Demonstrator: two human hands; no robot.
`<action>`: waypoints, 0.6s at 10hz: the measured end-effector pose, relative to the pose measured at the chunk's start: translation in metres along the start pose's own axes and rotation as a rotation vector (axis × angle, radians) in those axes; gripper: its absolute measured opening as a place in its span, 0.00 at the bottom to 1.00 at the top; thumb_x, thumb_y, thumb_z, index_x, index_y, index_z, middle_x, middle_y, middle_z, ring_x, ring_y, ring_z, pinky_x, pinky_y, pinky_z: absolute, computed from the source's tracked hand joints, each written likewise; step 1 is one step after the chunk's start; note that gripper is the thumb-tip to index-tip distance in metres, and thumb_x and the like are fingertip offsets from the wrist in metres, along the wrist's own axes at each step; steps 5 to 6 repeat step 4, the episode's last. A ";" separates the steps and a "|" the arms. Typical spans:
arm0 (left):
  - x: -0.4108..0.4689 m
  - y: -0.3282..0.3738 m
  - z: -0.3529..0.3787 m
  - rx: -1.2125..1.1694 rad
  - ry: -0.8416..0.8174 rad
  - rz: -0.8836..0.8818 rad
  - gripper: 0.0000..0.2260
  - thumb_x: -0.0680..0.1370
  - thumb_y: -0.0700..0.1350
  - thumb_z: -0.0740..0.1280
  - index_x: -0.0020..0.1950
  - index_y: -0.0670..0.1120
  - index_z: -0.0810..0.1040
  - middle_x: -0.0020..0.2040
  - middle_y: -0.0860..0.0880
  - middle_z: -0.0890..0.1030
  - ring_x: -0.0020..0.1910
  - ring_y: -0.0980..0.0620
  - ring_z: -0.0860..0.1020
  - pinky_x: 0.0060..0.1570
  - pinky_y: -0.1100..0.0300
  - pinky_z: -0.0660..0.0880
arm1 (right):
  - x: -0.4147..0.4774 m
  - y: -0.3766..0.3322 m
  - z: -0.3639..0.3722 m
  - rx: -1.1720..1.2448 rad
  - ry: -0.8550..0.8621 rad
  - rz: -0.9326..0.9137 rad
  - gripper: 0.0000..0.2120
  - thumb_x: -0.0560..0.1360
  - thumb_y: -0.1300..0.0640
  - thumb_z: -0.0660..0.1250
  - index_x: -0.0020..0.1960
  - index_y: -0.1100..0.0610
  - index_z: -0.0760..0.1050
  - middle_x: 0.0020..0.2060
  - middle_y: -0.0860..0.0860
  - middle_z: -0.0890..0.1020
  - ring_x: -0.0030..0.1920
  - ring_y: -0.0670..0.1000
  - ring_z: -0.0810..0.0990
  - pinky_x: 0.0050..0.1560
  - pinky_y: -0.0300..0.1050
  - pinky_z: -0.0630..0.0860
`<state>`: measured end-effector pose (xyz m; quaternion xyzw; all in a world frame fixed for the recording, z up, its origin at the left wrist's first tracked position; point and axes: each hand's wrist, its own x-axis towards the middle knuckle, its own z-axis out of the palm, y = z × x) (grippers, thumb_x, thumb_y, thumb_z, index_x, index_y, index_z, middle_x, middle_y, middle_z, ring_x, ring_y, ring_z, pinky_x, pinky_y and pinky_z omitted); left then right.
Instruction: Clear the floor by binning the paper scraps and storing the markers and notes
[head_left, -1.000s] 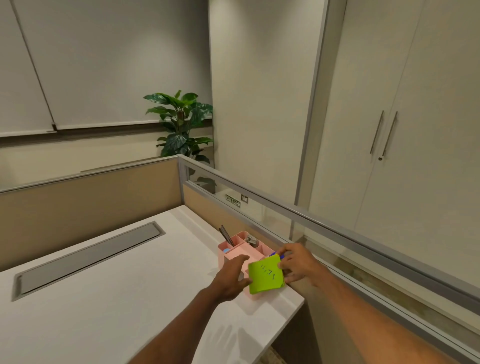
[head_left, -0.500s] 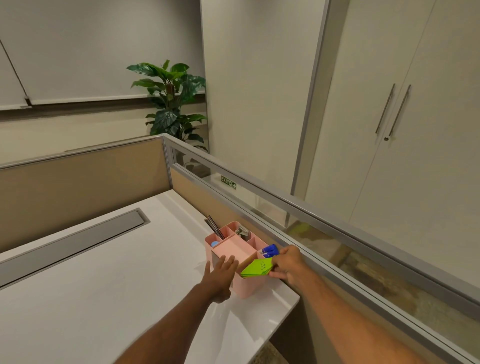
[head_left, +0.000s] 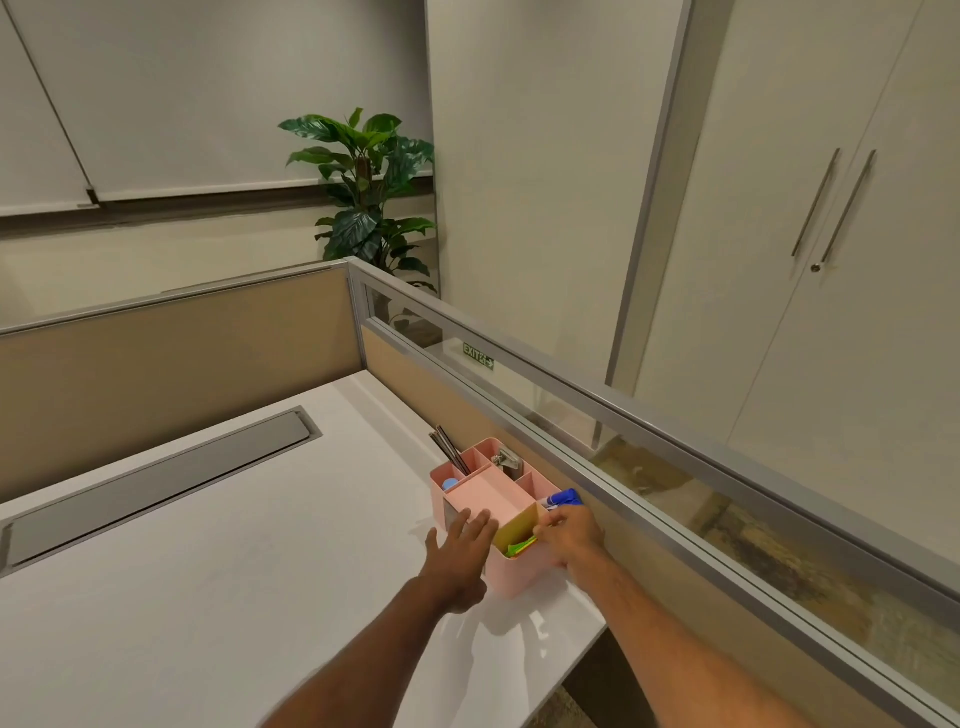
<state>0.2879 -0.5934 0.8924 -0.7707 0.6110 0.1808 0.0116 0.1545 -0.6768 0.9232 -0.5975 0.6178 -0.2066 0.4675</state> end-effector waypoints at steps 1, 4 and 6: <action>-0.002 0.001 -0.002 0.008 0.004 0.001 0.35 0.79 0.46 0.63 0.78 0.52 0.44 0.80 0.52 0.43 0.78 0.46 0.40 0.73 0.34 0.43 | -0.003 0.003 0.000 -0.154 -0.018 -0.104 0.14 0.75 0.60 0.69 0.59 0.62 0.77 0.55 0.57 0.80 0.57 0.57 0.78 0.60 0.52 0.78; -0.025 -0.004 -0.006 -0.037 0.096 -0.035 0.33 0.80 0.49 0.60 0.78 0.53 0.42 0.80 0.51 0.41 0.78 0.43 0.40 0.73 0.36 0.41 | -0.018 -0.008 0.012 -0.781 0.032 -0.451 0.25 0.77 0.41 0.58 0.70 0.51 0.65 0.69 0.55 0.68 0.68 0.55 0.69 0.67 0.50 0.71; -0.025 -0.004 -0.006 -0.037 0.096 -0.035 0.33 0.80 0.49 0.60 0.78 0.53 0.42 0.80 0.51 0.41 0.78 0.43 0.40 0.73 0.36 0.41 | -0.018 -0.008 0.012 -0.781 0.032 -0.451 0.25 0.77 0.41 0.58 0.70 0.51 0.65 0.69 0.55 0.68 0.68 0.55 0.69 0.67 0.50 0.71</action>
